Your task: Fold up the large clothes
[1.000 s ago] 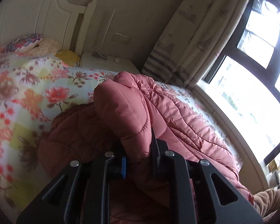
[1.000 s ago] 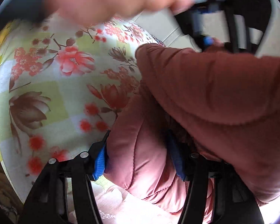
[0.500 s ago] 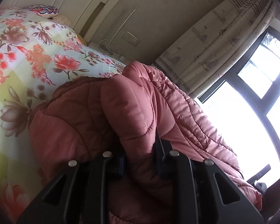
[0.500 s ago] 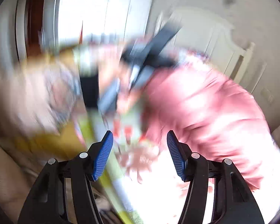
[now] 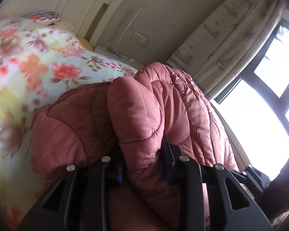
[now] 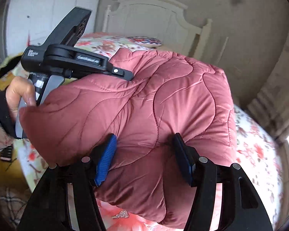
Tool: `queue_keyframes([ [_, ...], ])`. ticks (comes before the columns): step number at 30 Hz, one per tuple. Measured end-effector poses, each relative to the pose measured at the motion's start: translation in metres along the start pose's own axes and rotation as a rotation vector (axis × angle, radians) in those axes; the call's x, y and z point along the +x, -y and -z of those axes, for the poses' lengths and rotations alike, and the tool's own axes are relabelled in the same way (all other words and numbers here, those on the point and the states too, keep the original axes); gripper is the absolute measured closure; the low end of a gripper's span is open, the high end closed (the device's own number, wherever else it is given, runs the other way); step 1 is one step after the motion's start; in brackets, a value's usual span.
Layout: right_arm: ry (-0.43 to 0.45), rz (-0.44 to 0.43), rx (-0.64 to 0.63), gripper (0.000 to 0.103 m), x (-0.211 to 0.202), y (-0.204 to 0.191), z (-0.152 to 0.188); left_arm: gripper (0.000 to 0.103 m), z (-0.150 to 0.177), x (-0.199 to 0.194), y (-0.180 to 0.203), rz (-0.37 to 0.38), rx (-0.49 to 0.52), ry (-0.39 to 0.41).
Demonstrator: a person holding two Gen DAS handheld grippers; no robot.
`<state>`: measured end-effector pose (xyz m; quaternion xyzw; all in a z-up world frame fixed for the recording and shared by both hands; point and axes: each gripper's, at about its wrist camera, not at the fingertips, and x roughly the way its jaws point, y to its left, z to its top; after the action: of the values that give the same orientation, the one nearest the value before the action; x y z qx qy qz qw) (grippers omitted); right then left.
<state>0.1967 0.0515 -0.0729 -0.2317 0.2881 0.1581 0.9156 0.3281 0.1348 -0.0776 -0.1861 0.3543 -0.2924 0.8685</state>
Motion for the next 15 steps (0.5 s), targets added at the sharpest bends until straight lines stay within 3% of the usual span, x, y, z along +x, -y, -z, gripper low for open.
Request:
queue_keyframes([
  [3,-0.012,0.196,-0.083,0.048,0.008,-0.029,-0.001,0.068,-0.028,0.040,0.014,0.040,0.088,-0.041],
  [7,-0.050,0.294,-0.128,0.056,0.040,-0.047,-0.004,0.067,-0.066,0.107,0.038,0.129,0.245,-0.164],
  [9,-0.061,0.282,-0.072,0.056,0.054,-0.033,-0.012,0.067,-0.076,0.118,0.044,0.100,0.263,-0.193],
  [11,-0.069,0.220,0.003,0.056,0.054,-0.015,-0.018,0.050,-0.082,0.114,0.053,-0.034,0.302,-0.196],
  [12,-0.072,0.193,0.024,0.056,0.054,-0.009,-0.020,0.035,-0.083,0.109,0.057,-0.103,0.335,-0.191],
  [13,-0.072,0.175,0.028,0.056,0.054,-0.007,-0.020,0.021,-0.084,0.100,0.064,-0.214,0.398,-0.181],
  [15,-0.064,0.180,0.016,0.056,0.049,-0.008,-0.015,0.013,-0.090,0.074,0.083,-0.465,0.518,-0.101],
])
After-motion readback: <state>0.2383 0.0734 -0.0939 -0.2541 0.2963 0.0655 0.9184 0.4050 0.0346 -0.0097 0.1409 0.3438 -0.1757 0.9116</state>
